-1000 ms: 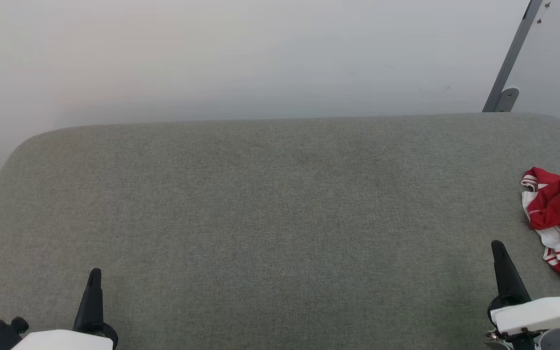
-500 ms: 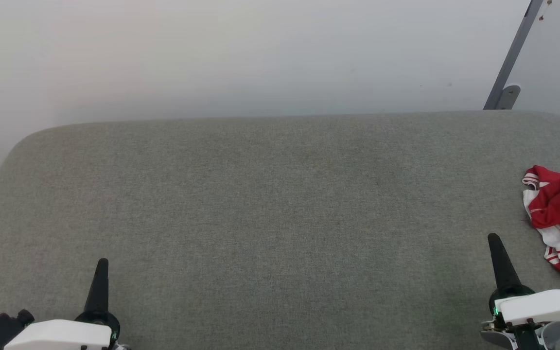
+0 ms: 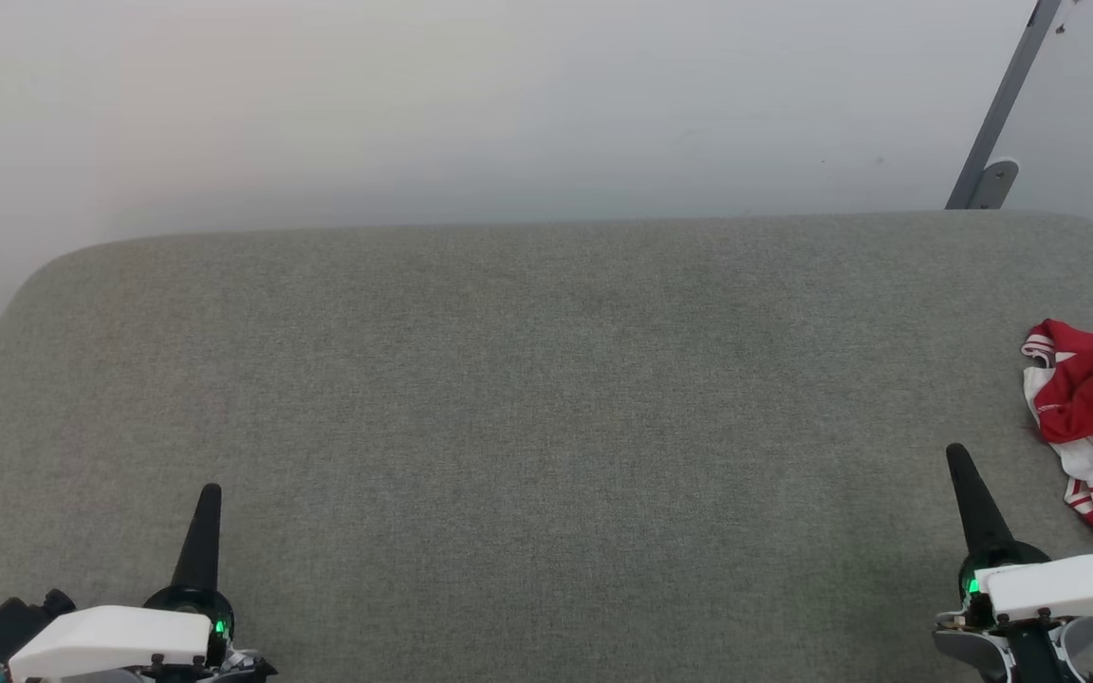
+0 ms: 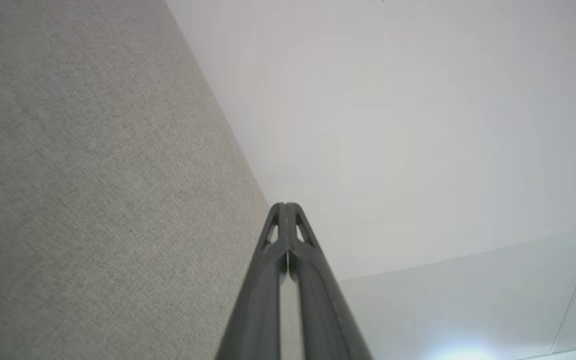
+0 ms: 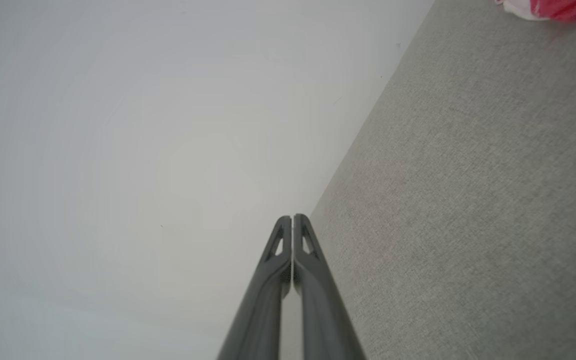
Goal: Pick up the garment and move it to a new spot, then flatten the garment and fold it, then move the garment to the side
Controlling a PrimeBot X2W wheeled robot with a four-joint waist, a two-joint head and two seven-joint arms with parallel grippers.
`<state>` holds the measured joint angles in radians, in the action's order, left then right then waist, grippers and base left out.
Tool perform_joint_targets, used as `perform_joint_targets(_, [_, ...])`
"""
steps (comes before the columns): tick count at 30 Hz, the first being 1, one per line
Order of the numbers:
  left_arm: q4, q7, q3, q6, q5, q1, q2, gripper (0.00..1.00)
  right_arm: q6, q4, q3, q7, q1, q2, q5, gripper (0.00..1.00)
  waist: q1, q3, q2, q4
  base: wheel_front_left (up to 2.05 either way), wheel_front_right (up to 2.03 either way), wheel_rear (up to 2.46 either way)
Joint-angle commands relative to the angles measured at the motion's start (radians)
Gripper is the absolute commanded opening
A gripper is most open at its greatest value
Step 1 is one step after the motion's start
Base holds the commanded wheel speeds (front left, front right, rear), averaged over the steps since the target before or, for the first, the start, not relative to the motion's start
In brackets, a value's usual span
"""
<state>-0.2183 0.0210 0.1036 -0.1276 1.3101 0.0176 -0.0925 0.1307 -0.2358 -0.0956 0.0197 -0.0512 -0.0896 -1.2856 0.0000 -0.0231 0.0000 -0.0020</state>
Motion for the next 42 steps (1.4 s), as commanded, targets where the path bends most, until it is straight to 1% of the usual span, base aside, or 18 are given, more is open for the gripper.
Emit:
perform_joint_targets(1, [0.003,0.007,0.006,-0.004,0.016,0.023,0.000,0.00,0.000,0.002,-0.001,0.008,-0.018,0.003,-0.017,0.00,0.0000,0.000,0.0000,0.000,0.00,0.00,0.00])
perform_joint_targets(22, [-0.012,0.052,0.009,-0.005,0.166,0.063,0.021,0.00,0.000,-0.004,-0.011,0.053,-0.043,0.022,-0.177,0.00,0.0000,0.012,0.0000,0.001,0.00,0.00,0.00])
perform_joint_targets(42, [-0.025,0.089,0.012,-0.005,0.278,0.090,0.041,0.00,0.000,-0.010,-0.019,0.090,-0.060,0.039,-0.300,0.00,0.0000,0.023,0.0000,0.002,0.00,0.00,0.00])
